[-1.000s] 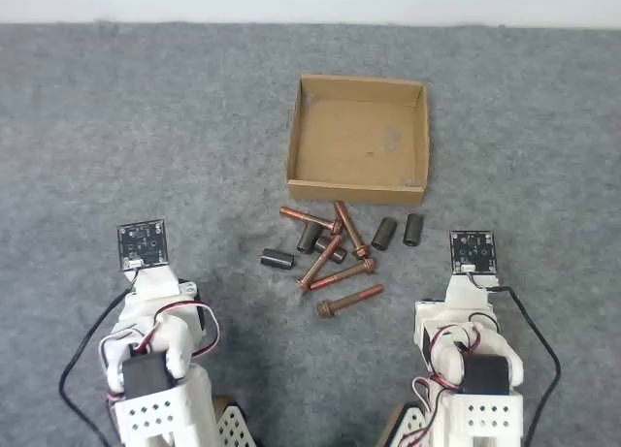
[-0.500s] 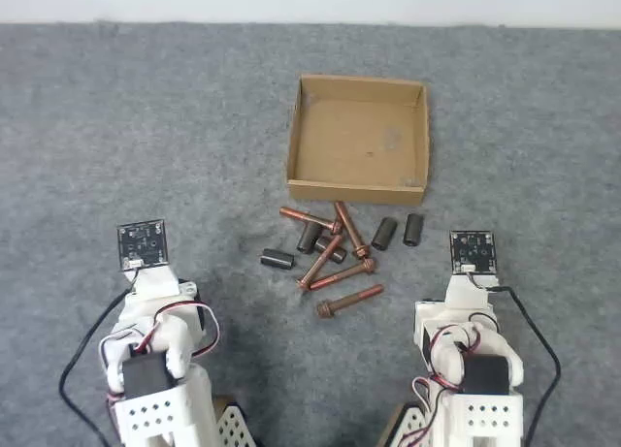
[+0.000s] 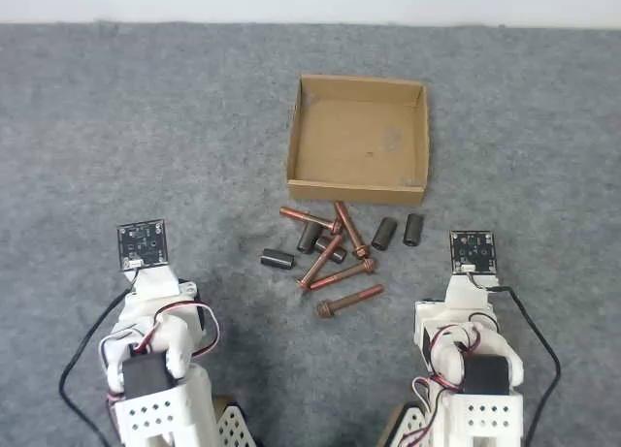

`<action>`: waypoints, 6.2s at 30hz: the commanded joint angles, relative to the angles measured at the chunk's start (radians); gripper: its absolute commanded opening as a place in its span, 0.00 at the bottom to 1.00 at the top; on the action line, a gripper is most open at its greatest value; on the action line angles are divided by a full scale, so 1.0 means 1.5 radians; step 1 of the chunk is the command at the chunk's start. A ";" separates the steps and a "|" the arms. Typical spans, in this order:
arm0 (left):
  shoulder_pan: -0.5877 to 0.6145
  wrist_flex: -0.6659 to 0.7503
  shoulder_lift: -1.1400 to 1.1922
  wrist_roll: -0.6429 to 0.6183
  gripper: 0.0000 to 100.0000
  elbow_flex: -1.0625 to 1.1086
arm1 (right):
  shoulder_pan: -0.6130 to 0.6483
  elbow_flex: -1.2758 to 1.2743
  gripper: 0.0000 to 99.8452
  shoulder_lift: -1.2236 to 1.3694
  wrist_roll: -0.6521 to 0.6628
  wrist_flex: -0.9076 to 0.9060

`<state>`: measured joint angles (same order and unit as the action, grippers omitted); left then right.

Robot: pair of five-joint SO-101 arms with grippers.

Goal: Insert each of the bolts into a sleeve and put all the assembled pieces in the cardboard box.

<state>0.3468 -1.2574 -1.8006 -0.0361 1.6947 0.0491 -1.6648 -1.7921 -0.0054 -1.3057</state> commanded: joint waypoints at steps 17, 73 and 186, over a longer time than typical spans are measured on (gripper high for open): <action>-0.001 -0.003 -0.013 0.005 0.01 -0.007 | -0.003 -0.012 0.01 -0.015 0.007 -0.003; -0.171 0.161 -0.013 0.006 0.01 -0.013 | -0.052 0.007 0.01 -0.012 0.006 0.315; -0.628 0.177 0.718 0.071 0.22 -0.405 | -0.140 0.495 0.01 0.974 0.090 0.358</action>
<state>-0.5432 -1.0088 -0.7756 0.0483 1.1454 -0.1442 -0.9268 -0.2685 0.1128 -0.7902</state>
